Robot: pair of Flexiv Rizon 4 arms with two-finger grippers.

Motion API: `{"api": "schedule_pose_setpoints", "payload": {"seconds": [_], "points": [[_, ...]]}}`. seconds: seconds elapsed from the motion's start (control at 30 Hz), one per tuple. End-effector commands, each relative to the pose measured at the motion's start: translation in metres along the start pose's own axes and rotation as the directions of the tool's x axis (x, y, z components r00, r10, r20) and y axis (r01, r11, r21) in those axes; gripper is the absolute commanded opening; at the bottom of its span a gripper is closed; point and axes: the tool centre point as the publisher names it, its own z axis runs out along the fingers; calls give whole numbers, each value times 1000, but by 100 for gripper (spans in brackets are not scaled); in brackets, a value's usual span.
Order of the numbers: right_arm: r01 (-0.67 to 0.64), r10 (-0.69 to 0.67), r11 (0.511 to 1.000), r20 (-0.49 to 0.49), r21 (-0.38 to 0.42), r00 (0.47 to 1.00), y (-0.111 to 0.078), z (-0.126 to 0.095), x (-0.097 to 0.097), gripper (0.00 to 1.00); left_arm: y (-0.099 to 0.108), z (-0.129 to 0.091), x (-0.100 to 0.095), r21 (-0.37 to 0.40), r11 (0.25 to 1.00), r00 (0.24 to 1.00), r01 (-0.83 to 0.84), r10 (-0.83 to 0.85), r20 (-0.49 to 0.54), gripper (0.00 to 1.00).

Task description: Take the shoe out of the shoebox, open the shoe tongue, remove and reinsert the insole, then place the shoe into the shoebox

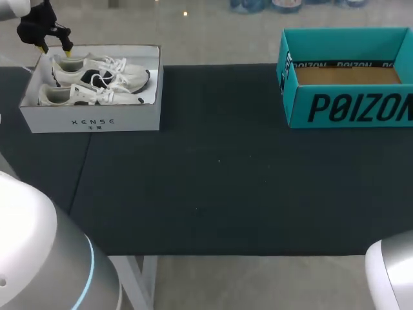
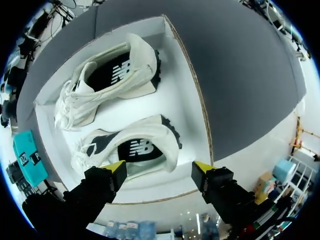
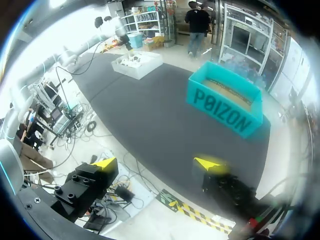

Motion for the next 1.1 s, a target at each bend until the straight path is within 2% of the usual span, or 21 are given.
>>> {"api": "schedule_pose_setpoints", "payload": {"seconds": [0.03, 0.2, 0.37, 0.43, 0.5, 0.83, 1.1], "points": [[-1, 1, 1000, -4, 8, 1000, 3, -1, -2, 100, -45, -42, -18, -9, 1000, 999, 15, -15, -29, 100], [-1, 1, 1000, -4, 8, 1000, 3, -1, -2, 100, -76, -60, -28, 9, 998, 997, 68, -68, -31, 100], [-1, 1, 1000, -4, 8, 1000, 3, -1, -2, 100, -105, -65, -41, -7, 993, 991, 115, -115, -69, 100], [-1, 1, 1000, -4, 8, 1000, 3, -1, -2, 100, -116, -64, -44, -5, 991, 990, 137, -137, -40, 100], [-1, 1, 1000, -4, 8, 1000, 3, -1, -2, 100, -129, -60, -46, 0, 987, 987, 160, -160, -9, 100], [-1, 1, 1000, -4, 8, 1000, 3, -1, -2, 100, -168, -33, -51, 54, 973, 975, 223, -222, -25, 100], [-1, 1, 1000, -4, 8, 1000, 3, -1, -2, 100, -186, -21, -42, 66, 953, 955, 295, -295, -16, 100]]}}
